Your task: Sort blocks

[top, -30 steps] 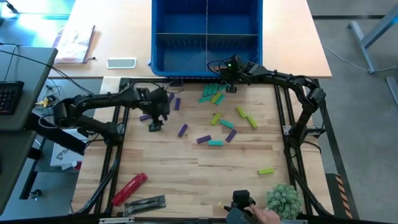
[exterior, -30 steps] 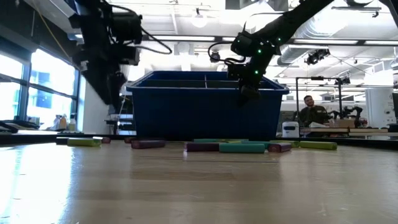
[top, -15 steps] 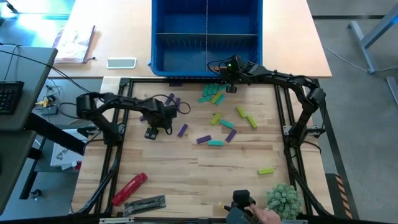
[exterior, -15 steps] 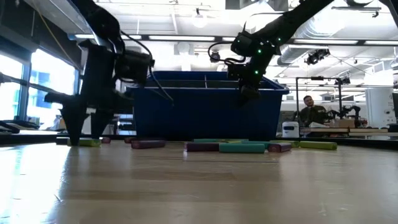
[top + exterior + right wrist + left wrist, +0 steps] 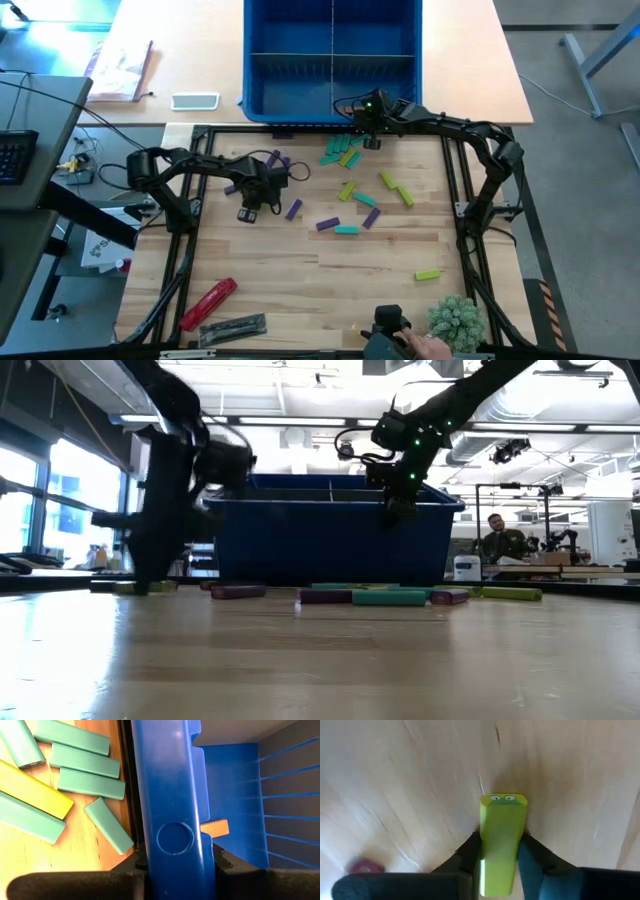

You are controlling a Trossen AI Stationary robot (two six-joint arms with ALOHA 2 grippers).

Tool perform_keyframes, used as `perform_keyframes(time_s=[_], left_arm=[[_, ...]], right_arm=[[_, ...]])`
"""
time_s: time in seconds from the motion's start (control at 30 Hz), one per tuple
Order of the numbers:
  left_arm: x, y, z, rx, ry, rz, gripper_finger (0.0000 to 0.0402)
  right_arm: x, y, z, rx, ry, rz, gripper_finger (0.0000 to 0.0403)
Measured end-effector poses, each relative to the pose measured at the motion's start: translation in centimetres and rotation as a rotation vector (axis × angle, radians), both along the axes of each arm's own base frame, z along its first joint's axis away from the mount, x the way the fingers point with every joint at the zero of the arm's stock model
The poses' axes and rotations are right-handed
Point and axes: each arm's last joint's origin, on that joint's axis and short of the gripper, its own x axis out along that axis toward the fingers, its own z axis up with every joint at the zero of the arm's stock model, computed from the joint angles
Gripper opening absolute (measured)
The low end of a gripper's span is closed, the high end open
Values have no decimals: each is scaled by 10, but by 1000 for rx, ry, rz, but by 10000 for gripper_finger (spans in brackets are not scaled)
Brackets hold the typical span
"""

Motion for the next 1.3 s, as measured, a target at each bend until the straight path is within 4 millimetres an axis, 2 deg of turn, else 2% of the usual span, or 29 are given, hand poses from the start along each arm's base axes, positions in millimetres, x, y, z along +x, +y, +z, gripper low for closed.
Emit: perform_keyframes(time_s=[0.2,0.33,0.53,0.77,0.87,1.0,1.07,1.17,1.3], left_arm=[[15,1,63,47,-499,-53,58],[28,15,105,139,-921,18,58],[36,53,131,386,-1232,174,58],[29,122,125,560,-1272,390,58],[32,155,116,555,-1238,484,58],[41,189,100,534,-1203,578,58],[45,200,96,528,-1187,603,68],[46,212,92,518,-1196,653,114],[43,216,102,519,-1222,656,174]], right_arm=[[0,0,0,0,0,0,67],[0,0,0,-1,-1,0,67],[0,0,0,0,0,0,67],[0,0,0,0,1,1,67],[0,0,0,-1,2,3,67],[0,0,0,1,2,2,67],[0,0,0,2,4,1,67],[0,0,0,4,7,2,67],[-1,0,0,6,10,2,67]])
